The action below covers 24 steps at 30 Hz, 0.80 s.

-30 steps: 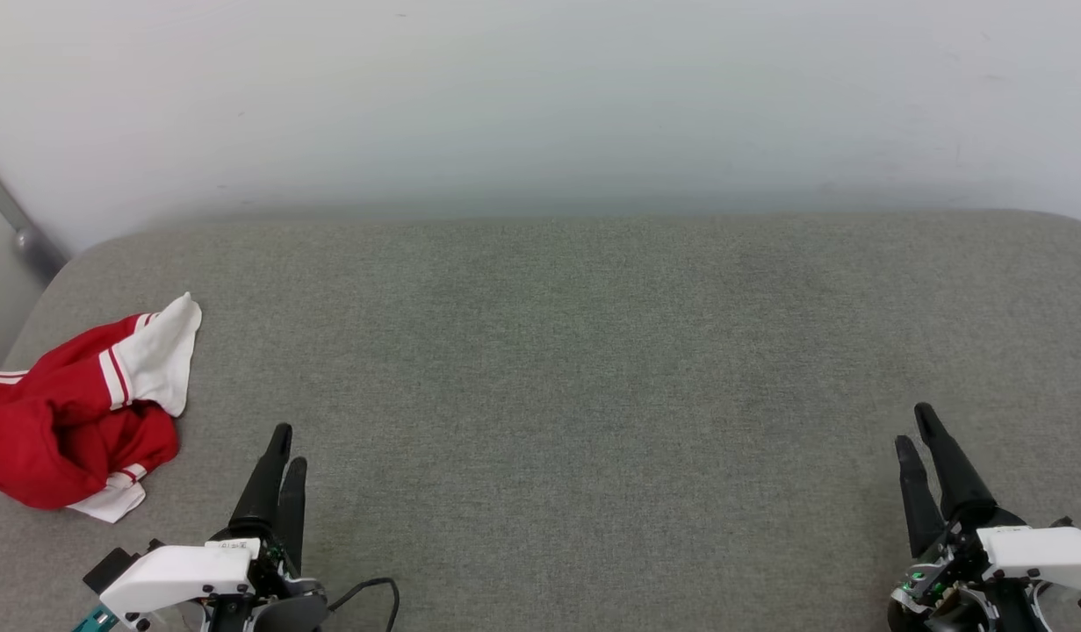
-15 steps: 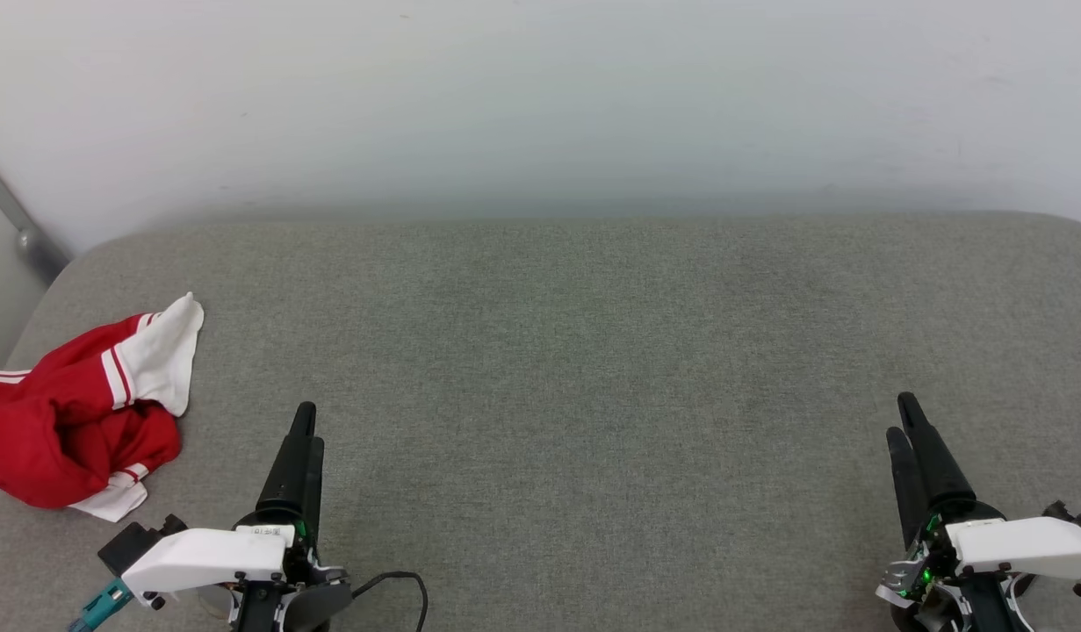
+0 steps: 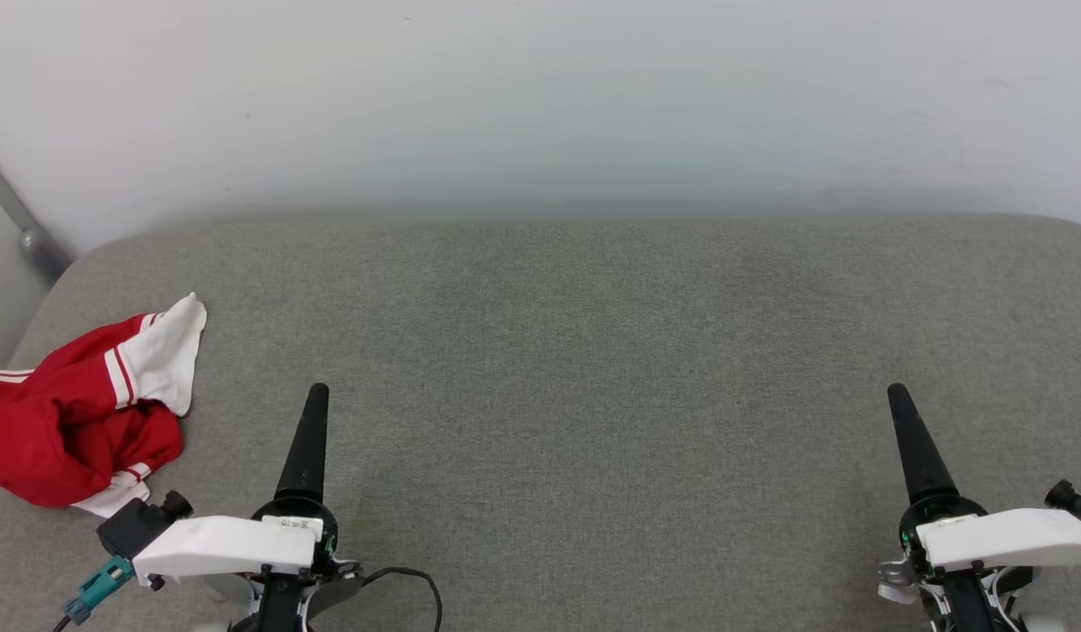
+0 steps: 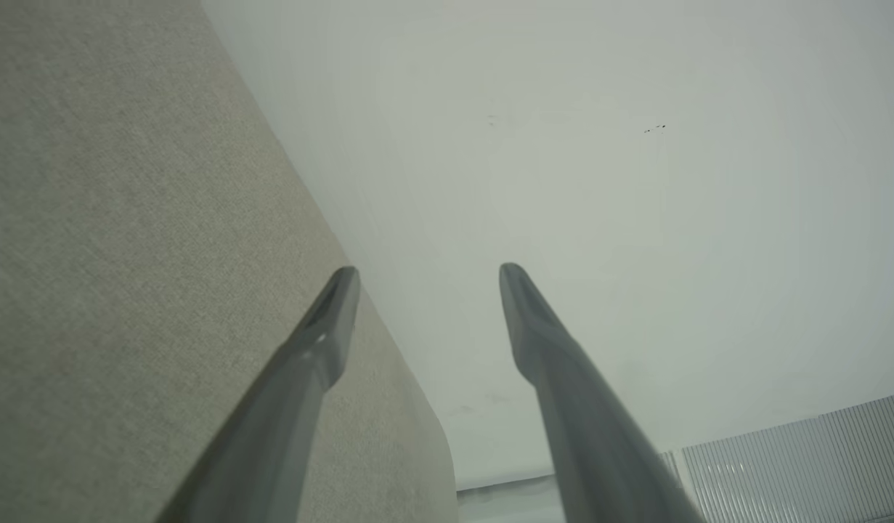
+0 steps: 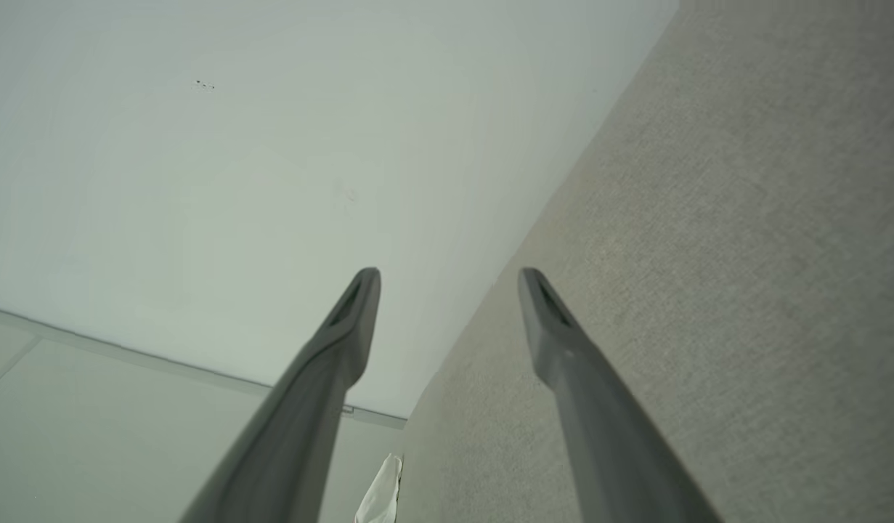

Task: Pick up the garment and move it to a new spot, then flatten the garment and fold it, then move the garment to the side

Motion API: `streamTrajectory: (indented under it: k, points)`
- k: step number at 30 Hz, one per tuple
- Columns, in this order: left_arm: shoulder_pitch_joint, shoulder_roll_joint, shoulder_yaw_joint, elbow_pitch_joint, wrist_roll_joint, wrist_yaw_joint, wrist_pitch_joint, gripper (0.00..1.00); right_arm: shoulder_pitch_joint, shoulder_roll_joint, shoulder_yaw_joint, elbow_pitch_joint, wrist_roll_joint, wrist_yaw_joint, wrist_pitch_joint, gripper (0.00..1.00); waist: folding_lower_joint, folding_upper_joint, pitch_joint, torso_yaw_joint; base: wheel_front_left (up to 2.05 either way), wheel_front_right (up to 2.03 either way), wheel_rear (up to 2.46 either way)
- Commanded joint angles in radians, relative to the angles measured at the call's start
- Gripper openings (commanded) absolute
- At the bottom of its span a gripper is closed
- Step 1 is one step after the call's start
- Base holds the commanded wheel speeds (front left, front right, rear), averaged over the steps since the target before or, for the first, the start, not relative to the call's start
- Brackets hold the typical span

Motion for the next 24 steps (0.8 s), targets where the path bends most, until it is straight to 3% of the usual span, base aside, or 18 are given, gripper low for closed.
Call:
streamTrajectory:
  k: [1,8,24]
  points:
    - [-0.012,0.003,-0.006,-0.020,0.020,0.000,-0.007,1.00,-0.003,-0.007,0.003,-0.018,-0.023,0.000,-0.008,1.00,0.0000,0.0000,0.000,0.000,0.00,0.00,0.00]
    - [-0.014,0.003,-0.024,-0.023,0.137,0.000,-0.033,1.00,-0.002,-0.001,0.005,-0.022,-0.155,0.000,-0.030,1.00,0.0000,0.0000,-0.001,0.002,0.00,0.00,0.00]
    - [-0.028,0.009,-0.054,0.018,0.551,0.004,-0.085,1.00,-0.001,0.002,-0.003,-0.047,-0.589,0.001,-0.055,1.00,0.0000,0.0000,-0.002,0.005,0.00,0.00,0.00]
